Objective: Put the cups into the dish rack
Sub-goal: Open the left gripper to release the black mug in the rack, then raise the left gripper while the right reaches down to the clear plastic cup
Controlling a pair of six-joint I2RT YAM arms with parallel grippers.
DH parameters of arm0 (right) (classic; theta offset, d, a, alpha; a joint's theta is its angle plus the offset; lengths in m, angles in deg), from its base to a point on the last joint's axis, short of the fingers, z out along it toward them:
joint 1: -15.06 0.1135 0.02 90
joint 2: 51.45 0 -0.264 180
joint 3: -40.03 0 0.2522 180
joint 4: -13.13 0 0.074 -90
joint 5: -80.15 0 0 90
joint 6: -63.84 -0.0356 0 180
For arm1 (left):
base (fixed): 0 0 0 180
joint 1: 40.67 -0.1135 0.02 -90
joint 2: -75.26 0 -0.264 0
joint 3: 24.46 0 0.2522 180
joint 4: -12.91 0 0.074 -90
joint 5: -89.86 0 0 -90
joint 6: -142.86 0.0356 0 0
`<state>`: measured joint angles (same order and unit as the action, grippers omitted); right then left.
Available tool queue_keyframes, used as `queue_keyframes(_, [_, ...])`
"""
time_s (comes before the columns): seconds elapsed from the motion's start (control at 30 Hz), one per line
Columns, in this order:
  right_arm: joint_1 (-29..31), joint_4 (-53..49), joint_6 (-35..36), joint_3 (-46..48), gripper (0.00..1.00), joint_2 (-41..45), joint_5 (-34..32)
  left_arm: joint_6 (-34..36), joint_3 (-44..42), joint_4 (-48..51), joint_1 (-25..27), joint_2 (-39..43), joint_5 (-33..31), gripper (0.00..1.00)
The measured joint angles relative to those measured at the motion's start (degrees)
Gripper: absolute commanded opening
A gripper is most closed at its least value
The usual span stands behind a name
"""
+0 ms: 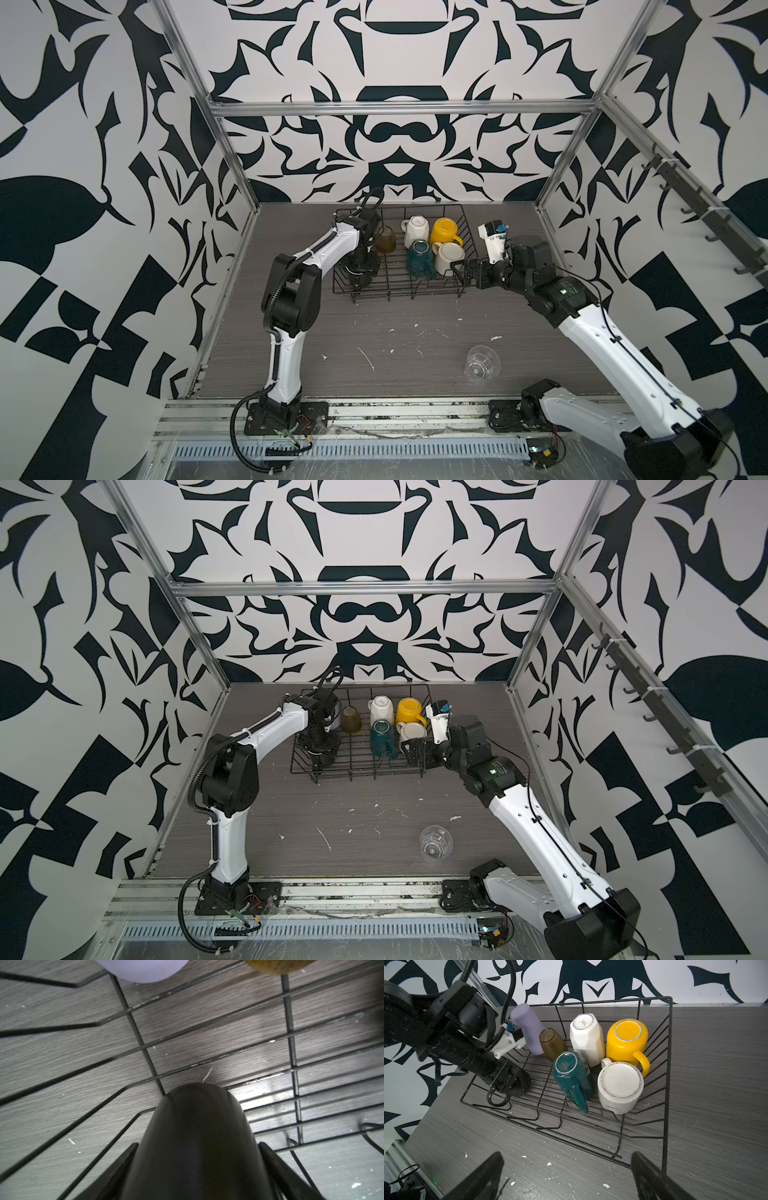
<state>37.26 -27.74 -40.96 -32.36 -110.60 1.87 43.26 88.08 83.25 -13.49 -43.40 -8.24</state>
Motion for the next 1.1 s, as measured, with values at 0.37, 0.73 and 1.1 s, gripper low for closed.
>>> queue_keyframes(0.37, [0.0, -0.1, 0.0, 0.0, 0.97, 0.0, 0.0, -0.2, 0.8, -1.4, 0.1, 0.1, 0.3, 0.99])
queue_keyframes(0.73, [0.0, -1.8, 0.5, 0.0, 0.94, -0.1, -0.9, -0.8, 0.6, -3.4, 0.1, 5.2, -0.1, 0.99])
queue_keyframes(1.1, [0.1, -9.4, 0.0, -2.6, 0.87, -5.3, -4.2, -1.4, -22.3, -29.9, 0.1, 35.2, -5.8, 0.99])
